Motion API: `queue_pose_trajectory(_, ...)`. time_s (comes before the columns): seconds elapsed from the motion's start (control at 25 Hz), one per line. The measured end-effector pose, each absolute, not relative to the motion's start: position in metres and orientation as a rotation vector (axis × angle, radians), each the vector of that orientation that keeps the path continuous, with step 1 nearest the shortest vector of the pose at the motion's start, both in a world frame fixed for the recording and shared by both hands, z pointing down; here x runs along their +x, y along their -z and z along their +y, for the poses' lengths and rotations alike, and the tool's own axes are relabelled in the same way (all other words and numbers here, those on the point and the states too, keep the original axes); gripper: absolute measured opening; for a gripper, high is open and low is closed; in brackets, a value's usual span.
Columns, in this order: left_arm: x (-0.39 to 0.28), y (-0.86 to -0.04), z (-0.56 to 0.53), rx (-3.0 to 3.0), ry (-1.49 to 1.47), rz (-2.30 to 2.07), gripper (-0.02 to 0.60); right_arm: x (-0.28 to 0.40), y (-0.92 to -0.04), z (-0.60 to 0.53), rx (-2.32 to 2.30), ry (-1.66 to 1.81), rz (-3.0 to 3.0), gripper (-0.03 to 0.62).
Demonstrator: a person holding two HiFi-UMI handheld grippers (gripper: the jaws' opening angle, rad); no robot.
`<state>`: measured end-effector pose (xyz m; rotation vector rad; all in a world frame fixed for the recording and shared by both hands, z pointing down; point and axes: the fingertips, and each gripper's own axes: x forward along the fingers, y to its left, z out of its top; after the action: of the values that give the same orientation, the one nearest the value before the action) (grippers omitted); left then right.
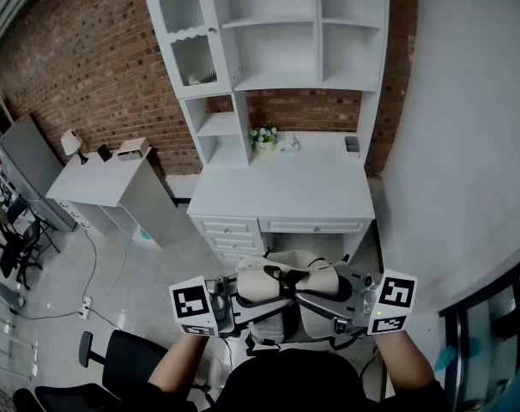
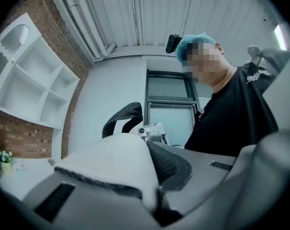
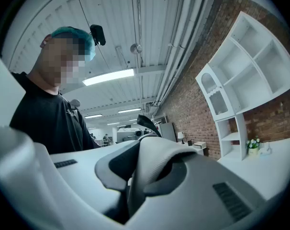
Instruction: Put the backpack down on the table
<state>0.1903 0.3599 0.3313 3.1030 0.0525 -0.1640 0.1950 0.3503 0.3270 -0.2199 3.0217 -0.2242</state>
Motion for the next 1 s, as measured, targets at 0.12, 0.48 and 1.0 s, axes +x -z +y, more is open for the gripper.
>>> queue_pose_trajectory(0.12,0.184,-0.329,0.36,3.108,0.169,0.06,0.041,0.189,-0.325,0.35,-0.224,0.215,3.025,0.048)
queue_pose_trajectory(0.48,0.171,-0.328,0.351,3.112,0.161,0.079,0.041,0.176,-0.324,0.341,-0.249,0.243,3.016,0.049)
queue_pose_trajectory(1.0,0.147,-0.33,0.35,3.112,0.182,0.111,0.043,0.151,-0.326,0.34,-0.298,0.217,3.017,0.049)
